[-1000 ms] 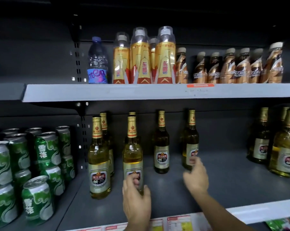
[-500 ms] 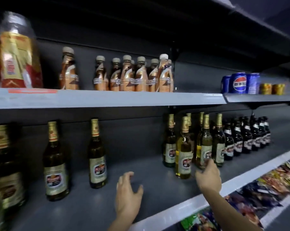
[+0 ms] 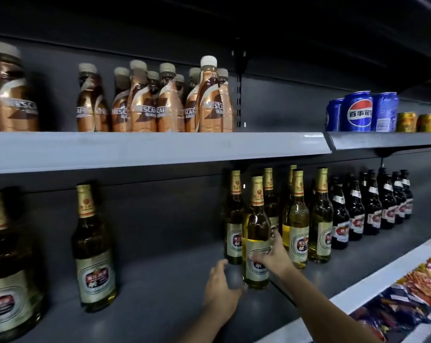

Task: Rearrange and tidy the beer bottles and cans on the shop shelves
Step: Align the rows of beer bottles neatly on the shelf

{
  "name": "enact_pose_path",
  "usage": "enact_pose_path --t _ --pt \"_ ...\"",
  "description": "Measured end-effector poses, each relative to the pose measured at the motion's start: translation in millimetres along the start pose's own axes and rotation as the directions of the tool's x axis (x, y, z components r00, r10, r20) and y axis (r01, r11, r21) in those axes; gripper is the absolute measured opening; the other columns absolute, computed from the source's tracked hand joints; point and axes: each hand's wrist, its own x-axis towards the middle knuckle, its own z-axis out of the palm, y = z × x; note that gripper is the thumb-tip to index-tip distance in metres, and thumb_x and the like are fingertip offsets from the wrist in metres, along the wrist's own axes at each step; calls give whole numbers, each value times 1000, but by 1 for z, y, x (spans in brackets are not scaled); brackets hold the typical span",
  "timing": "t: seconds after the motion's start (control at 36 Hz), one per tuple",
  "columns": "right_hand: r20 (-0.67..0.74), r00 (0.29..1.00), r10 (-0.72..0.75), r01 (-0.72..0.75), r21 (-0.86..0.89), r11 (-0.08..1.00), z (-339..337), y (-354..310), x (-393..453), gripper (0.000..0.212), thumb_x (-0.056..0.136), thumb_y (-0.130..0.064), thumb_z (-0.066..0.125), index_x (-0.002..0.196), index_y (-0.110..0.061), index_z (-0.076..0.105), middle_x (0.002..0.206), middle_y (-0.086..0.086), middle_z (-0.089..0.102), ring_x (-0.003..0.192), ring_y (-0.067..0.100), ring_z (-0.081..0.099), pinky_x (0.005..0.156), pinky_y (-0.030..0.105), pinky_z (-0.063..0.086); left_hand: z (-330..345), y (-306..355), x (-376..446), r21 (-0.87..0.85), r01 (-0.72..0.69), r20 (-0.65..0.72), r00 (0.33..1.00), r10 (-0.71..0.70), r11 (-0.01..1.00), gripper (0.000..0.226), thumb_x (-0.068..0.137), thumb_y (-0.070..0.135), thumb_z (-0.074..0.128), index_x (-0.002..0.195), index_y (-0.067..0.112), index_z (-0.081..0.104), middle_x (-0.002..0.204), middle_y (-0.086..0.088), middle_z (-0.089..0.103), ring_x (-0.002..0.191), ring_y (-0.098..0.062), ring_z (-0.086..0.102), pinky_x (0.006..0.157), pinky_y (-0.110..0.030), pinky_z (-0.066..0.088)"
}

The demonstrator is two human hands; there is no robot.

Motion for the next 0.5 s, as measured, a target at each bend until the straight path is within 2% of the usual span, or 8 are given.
enact_pose_path --t 0.06,0.11,0.14,0.19,0.31,0.39,0.5 --pt "-4 1000 -1 1 -67 998 1 13 14 112 66 -14 85 151 -24 12 139 5 49 123 28 53 107 51 41 8 0 7 -17 16 24 1000 -15 1000 79 79 27 75 144 23 31 142 4 40 128 -14 44 103 -27 39" --pt "-38 999 -22 15 -169 986 2 15 16 83 65 -21 85 134 -20 37 115 2 63 109 23 61 99 48 48 15 0 12 -42 35 43 998 -33 999 84 77 28 76 147 24 29 145 4 39 130 -15 43 105 -31 39" --pt "-59 997 -43 28 -227 974 2 14 16 70 66 -24 85 123 -21 45 107 0 65 102 21 64 95 45 50 17 0 13 -46 38 52 998 -35 998 86 77 29 75 148 24 26 147 4 37 132 -15 41 106 -32 38" --pt "-90 993 -78 50 -281 959 5 7 8 59 66 -29 85 112 -21 49 101 -1 67 96 20 65 91 43 52 21 1 13 -27 41 68 997 -39 999 91 79 32 73 151 24 19 151 4 32 136 -16 37 106 -29 36" --pt "-76 991 -107 77 -319 945 13 -1 -7 61 63 -33 87 106 -25 45 104 -2 66 99 20 64 91 42 52 25 2 7 -60 59 11 998 -58 996 99 73 35 78 151 28 18 148 5 38 133 -16 40 101 -28 39" --pt "-41 991 -130 111 -306 945 28 -3 -23 64 61 -34 87 108 -24 45 107 -4 64 101 18 62 94 40 50 21 1 -4 -138 60 -39 997 -66 989 100 66 33 82 148 30 24 141 5 45 127 -16 47 100 -35 44" --pt "19 989 -144 143 -283 948 52 -11 -48 73 55 -38 88 113 -27 45 110 -5 65 103 17 63 94 40 50 3 -6 -28 -187 29 -176 982 -63 982 94 56 47 81 138 35 36 126 9 52 117 -15 53 94 -39 47"
